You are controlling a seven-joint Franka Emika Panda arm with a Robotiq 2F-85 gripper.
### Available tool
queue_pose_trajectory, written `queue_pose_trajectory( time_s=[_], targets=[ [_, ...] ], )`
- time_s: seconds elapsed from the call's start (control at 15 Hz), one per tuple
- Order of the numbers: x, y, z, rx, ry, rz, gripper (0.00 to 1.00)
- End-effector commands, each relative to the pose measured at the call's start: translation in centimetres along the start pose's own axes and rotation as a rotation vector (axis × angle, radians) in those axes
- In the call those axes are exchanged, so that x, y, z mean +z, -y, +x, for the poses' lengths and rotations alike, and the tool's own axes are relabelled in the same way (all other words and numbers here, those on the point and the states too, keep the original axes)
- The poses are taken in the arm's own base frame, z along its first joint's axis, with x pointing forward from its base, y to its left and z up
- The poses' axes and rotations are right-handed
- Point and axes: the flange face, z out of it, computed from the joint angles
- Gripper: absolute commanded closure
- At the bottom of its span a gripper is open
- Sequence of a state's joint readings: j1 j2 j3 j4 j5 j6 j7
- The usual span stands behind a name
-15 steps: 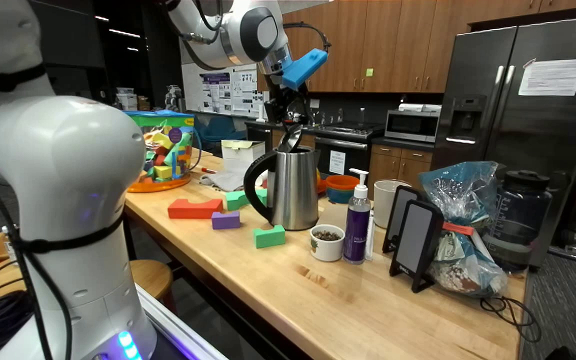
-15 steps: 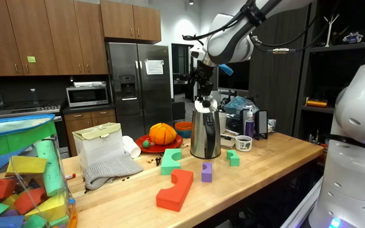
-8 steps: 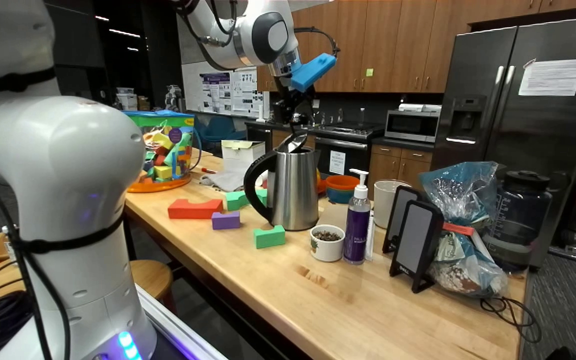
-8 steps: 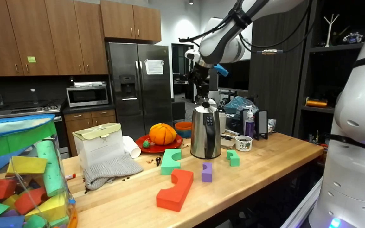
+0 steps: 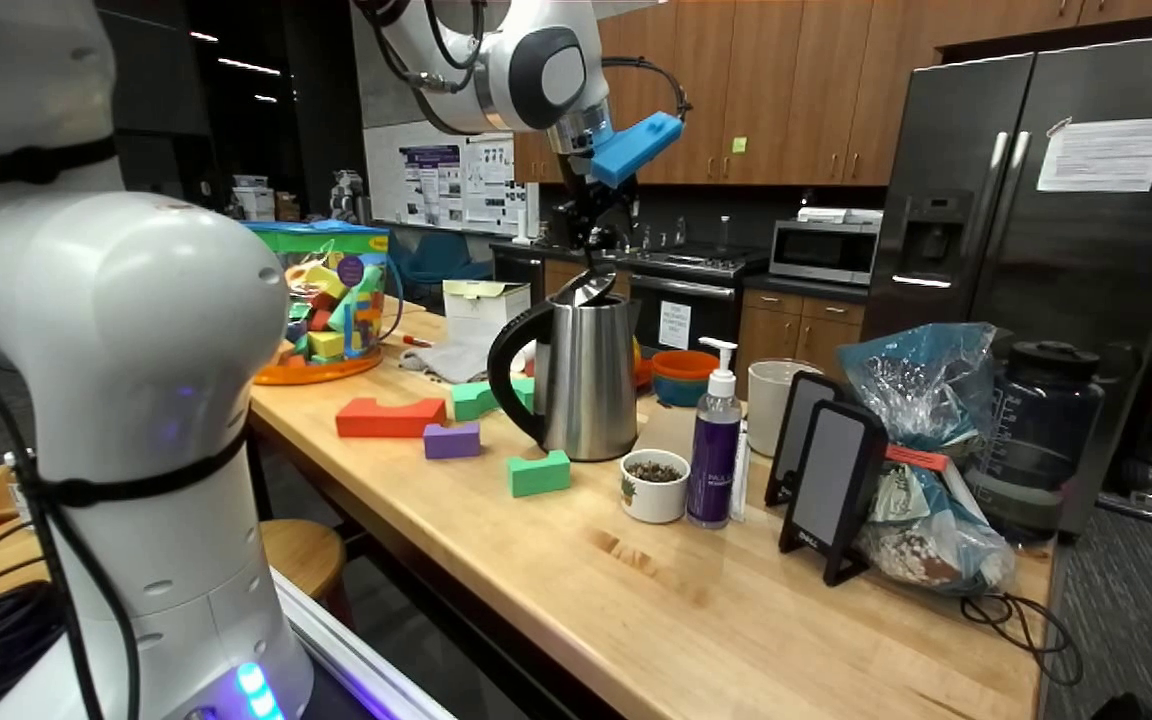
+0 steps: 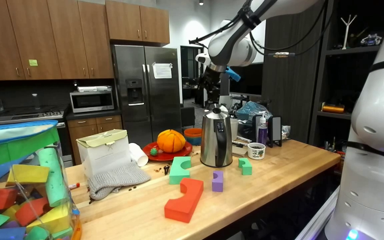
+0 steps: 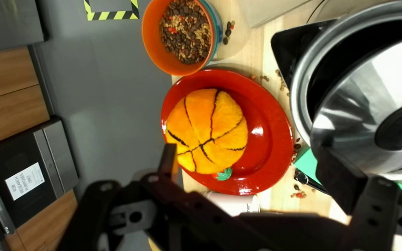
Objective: Open the lid of the kettle by pressing on the button at the center, push the kettle slightly forward and then close the lid
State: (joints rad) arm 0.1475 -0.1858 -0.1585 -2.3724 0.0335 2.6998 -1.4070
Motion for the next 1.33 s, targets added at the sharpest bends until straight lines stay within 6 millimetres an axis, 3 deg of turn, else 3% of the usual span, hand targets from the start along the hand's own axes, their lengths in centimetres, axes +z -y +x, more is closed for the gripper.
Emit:
queue_pose_trajectory(
  time_s=[0.0,1.27],
  targets=[
    [0.1,-0.8,-1.0,0.003,-0.008,0.022,0.00],
    [4.3,-2.7,-2.8,0.024,-0.040,0.183,0.00]
  ],
)
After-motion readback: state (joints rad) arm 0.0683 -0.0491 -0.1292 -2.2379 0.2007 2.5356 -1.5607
